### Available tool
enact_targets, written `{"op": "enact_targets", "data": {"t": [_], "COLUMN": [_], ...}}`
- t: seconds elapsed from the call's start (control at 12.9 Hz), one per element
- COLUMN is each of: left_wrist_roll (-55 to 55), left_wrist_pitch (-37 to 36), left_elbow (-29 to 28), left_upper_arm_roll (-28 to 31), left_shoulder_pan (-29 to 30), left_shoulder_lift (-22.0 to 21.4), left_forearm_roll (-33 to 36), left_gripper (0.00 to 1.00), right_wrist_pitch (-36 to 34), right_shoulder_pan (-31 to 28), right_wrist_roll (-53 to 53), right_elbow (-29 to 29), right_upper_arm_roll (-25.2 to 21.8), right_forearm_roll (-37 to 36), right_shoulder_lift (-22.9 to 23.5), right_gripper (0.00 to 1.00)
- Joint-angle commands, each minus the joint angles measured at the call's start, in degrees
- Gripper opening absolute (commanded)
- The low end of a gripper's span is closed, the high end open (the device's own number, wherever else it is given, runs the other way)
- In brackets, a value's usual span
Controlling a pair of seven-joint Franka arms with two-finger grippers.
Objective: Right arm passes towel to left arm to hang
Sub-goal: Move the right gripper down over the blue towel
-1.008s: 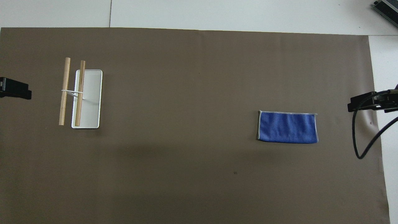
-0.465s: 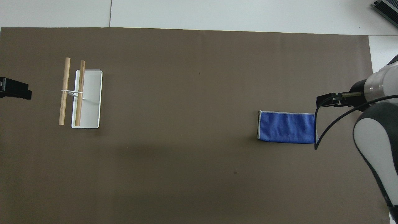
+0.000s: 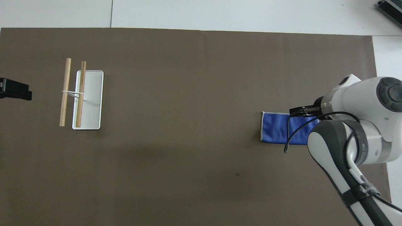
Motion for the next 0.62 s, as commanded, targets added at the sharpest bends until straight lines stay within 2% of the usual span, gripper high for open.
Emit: {"op": "enact_targets", "data": {"t": [0.0, 0.16, 0.54], "left_wrist_roll": [0.2, 0.2, 0.2], "left_wrist_pitch": [0.6, 0.6, 0.6], "left_elbow": [-2.0, -2.0, -2.0], "left_upper_arm_roll": [-0.1, -0.1, -0.1], "left_shoulder_pan": [0.2, 0.2, 0.2], "left_shoulder_lift": [-1.7, -1.7, -1.7], "left_forearm_roll": [0.9, 0.9, 0.9], "left_gripper": [1.0, 1.0, 1.0], "right_wrist_pitch": [8.8, 14.8, 19.7], "right_shoulder_pan": [-0.3, -0.4, -3.0], "right_wrist_roll": [0.7, 0.9, -0.5], "right_elbow": [-6.6, -10.2, -13.6], "right_upper_arm_roll": [0.2, 0.1, 0.2], "right_forearm_roll": [0.7, 0.7, 0.7], "right_shoulder_lift": [0.4, 1.7, 4.0], "right_gripper": [1.0, 1.0, 1.0]}}
